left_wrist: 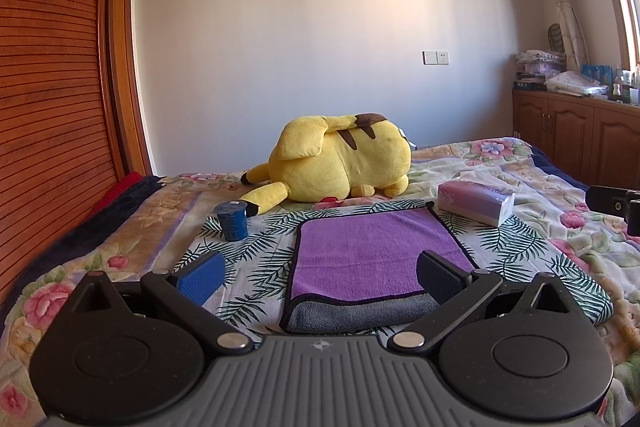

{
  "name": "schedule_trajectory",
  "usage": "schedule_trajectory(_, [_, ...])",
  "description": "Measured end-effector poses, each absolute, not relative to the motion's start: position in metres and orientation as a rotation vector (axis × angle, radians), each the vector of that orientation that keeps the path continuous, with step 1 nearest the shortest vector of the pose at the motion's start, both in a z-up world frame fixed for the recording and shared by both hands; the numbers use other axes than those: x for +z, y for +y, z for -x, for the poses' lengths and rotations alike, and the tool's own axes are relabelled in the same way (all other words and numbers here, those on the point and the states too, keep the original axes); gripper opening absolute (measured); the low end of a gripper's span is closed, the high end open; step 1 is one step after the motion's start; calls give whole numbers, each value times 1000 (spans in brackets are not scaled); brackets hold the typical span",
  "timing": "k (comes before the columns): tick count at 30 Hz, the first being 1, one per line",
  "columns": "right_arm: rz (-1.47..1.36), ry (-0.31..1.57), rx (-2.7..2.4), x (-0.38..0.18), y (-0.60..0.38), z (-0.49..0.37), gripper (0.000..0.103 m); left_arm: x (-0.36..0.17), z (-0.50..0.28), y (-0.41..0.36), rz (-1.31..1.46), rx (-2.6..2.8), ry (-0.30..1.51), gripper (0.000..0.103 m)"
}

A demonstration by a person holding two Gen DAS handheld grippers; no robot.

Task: Fold towel

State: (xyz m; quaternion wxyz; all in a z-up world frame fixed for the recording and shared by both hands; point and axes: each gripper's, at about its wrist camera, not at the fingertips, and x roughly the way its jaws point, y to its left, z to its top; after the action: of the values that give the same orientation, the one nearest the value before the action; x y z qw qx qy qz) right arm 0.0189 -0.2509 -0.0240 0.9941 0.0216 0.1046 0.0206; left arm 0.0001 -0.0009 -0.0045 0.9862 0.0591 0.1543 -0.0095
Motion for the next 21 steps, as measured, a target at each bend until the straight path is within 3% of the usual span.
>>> schedule_trajectory(21, [-43, 212, 42, -23, -251, -19, 103, -6, 0, 0, -125, -20, 322, 103])
